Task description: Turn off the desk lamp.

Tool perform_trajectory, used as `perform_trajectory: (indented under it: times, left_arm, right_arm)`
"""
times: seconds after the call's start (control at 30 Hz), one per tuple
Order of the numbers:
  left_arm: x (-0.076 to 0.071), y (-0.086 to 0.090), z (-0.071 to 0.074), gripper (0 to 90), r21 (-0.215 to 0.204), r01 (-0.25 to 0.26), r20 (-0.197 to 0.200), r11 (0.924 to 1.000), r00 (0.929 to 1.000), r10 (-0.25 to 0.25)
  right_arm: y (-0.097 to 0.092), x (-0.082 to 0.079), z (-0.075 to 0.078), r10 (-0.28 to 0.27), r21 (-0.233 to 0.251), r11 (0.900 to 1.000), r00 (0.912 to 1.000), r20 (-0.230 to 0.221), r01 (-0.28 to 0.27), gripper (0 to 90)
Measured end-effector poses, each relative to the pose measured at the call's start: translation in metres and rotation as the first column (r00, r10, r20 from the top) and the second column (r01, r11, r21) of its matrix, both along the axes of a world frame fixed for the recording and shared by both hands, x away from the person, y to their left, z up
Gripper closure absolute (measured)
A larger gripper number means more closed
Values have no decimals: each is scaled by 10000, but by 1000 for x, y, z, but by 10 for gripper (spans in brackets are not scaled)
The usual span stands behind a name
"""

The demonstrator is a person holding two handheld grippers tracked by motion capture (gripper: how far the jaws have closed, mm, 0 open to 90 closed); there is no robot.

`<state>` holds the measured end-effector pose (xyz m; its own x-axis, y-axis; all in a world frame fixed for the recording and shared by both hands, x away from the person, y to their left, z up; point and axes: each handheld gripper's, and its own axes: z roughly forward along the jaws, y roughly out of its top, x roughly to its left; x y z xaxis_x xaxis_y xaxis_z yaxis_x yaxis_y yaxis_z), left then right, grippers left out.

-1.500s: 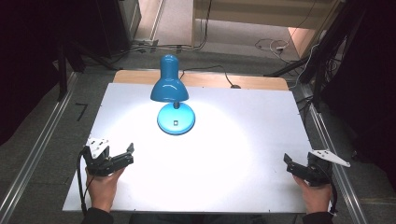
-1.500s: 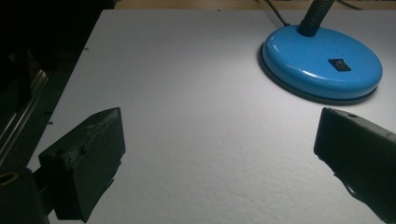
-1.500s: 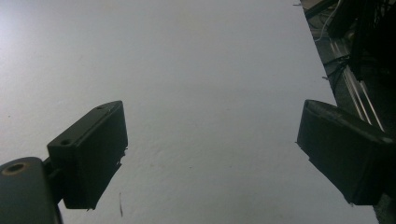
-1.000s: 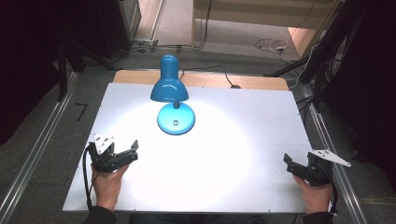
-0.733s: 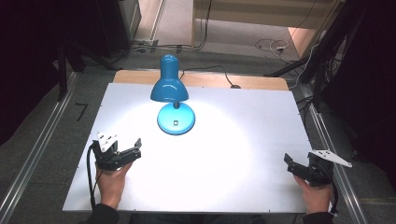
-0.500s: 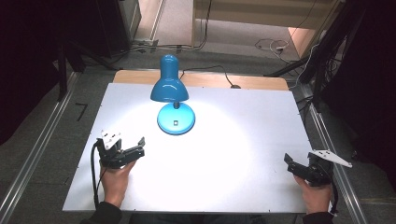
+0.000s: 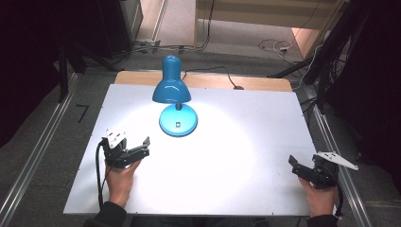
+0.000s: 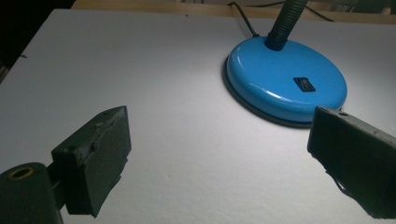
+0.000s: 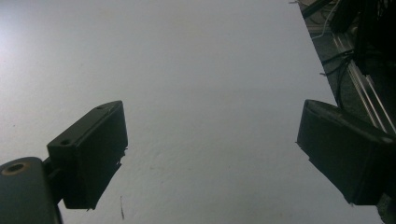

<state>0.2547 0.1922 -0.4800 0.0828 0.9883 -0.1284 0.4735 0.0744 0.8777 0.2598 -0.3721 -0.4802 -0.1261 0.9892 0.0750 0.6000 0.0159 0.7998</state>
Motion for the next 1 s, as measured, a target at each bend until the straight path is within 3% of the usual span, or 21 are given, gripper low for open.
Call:
perform_trajectory:
  times: [1.0]
  left_arm:
    - [19,-21,-1,125,-67,284,51,9996,9996,-284]
  right_arm:
    - [-1,1,-1,6,-1,10000,9999,-103,-6,71]
